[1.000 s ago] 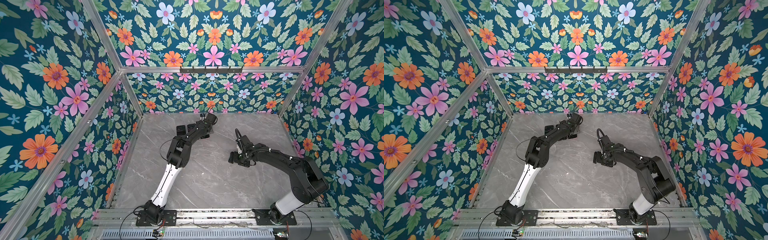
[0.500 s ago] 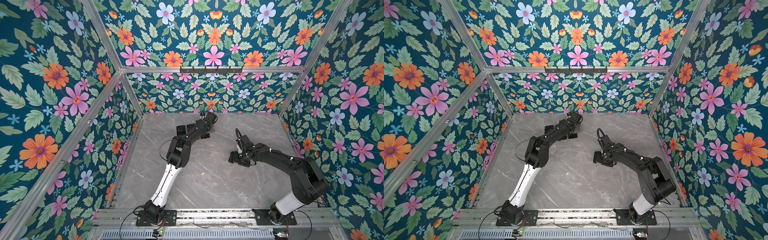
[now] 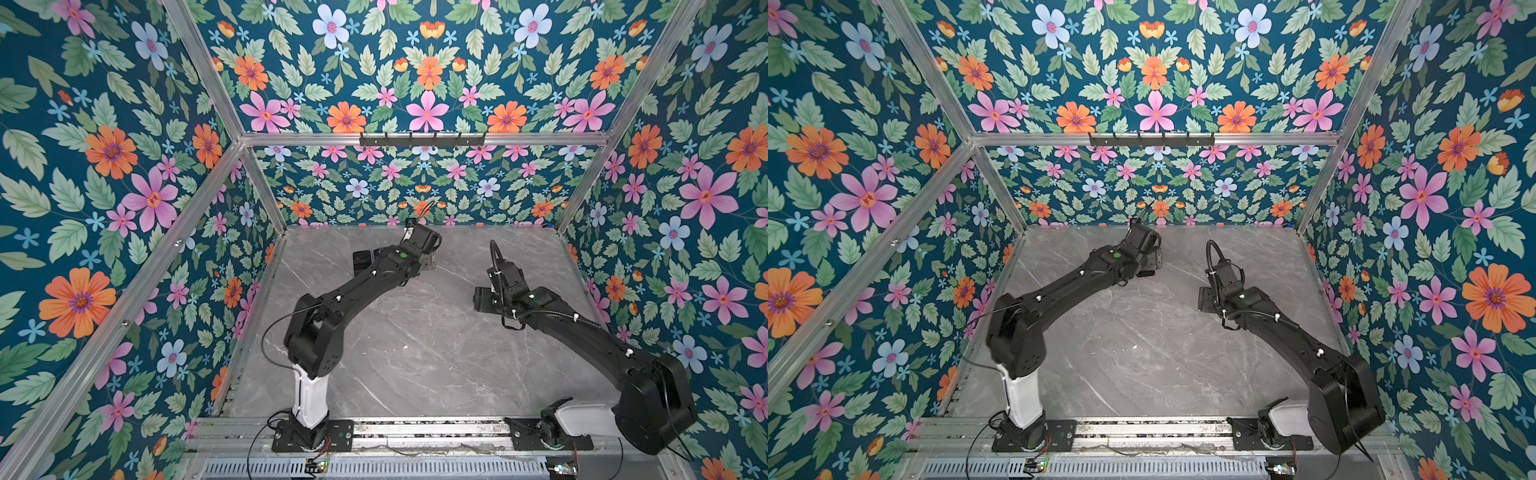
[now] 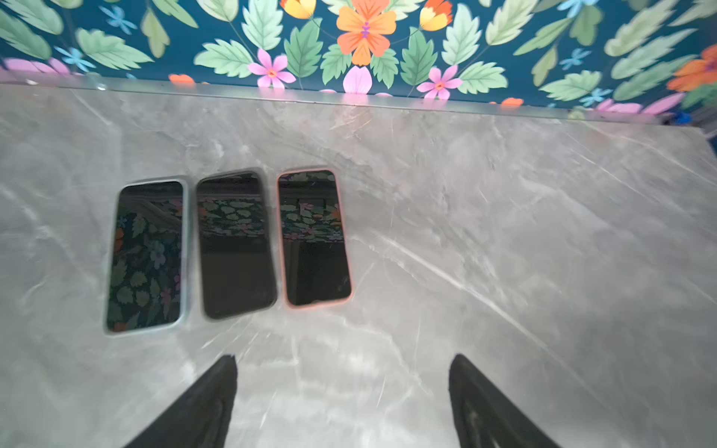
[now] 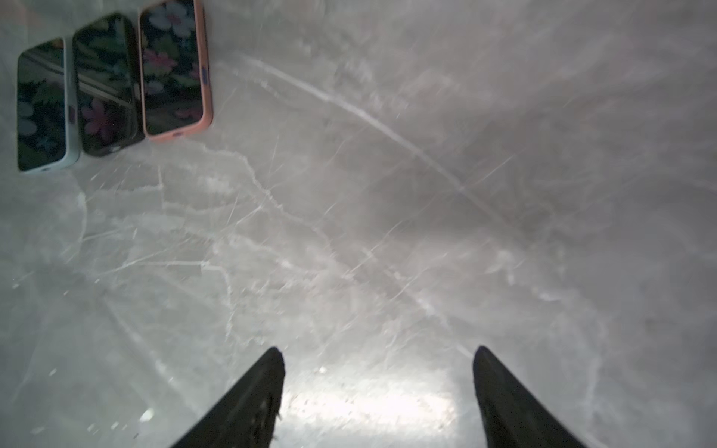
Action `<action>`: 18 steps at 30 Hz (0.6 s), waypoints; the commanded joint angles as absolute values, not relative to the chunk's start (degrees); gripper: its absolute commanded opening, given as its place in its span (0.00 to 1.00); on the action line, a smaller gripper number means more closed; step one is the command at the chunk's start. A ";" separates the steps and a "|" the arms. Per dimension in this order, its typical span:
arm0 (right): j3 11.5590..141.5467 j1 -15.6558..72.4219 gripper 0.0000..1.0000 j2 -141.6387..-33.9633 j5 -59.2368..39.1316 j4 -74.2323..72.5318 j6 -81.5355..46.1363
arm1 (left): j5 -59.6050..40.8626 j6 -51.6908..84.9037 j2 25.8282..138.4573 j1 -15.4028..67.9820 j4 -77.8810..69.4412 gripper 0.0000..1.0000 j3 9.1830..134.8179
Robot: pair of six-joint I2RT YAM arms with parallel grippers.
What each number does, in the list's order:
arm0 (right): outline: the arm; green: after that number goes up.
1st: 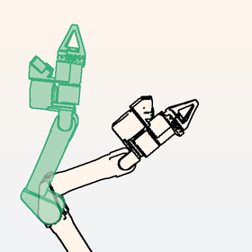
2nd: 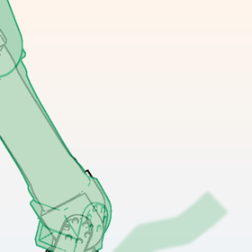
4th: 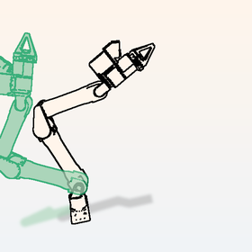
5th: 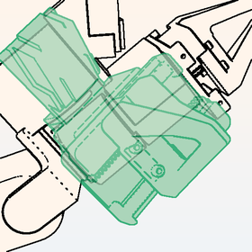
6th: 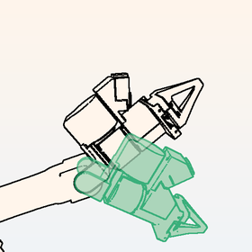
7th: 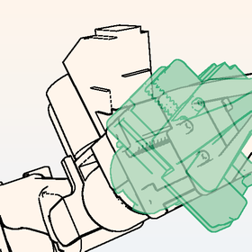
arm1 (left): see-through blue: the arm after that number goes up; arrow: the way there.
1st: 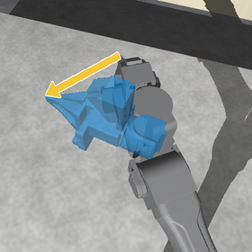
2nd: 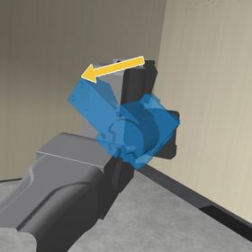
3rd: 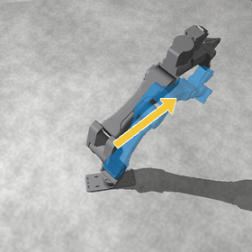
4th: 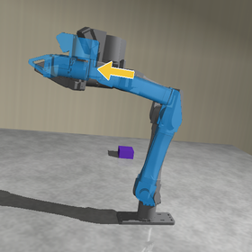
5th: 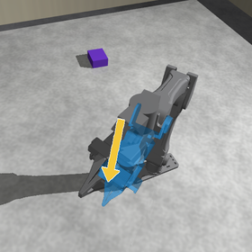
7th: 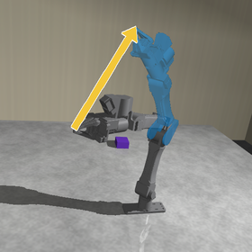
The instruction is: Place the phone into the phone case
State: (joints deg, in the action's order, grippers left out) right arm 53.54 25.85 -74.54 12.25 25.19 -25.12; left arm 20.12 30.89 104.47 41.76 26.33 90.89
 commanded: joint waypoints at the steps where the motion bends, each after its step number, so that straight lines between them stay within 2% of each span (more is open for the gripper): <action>1: 47.04 25.11 0.79 -68.87 25.61 12.66 -17.60 | 22.85 28.48 94.97 42.44 19.03 0.88 81.34; 3: 40.49 24.26 0.80 -64.21 29.65 4.15 -15.49 | 21.68 26.67 87.94 42.46 14.13 0.90 72.64; 9: 26.94 19.45 0.80 -59.36 27.02 -11.99 -8.66 | 27.48 20.21 69.00 42.10 1.33 0.96 49.71; 10: 25.49 19.34 0.83 -59.16 28.21 -15.56 -7.40 | 27.14 18.82 66.77 42.10 -0.12 0.97 47.18; 12: 26.11 18.76 0.84 -57.80 26.86 -10.56 -4.84 | 25.11 18.07 63.37 42.10 0.84 1.00 44.10; 14: 24.31 18.79 0.84 -57.32 28.59 -12.38 -2.83 | 23.62 17.70 61.57 42.10 -0.87 0.89 39.54; 16: 20.90 18.78 0.86 -57.12 28.19 -17.22 1.08 | 22.89 16.92 59.95 42.10 -4.49 0.88 34.95; 18: 17.03 18.42 0.91 -58.00 26.92 -23.77 3.12 | 26.99 17.76 58.97 42.14 -8.78 0.87 30.36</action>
State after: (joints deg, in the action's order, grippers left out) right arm 20.10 18.74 -57.39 27.11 -13.69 -3.62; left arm 24.36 19.20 60.03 42.15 -1.28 34.11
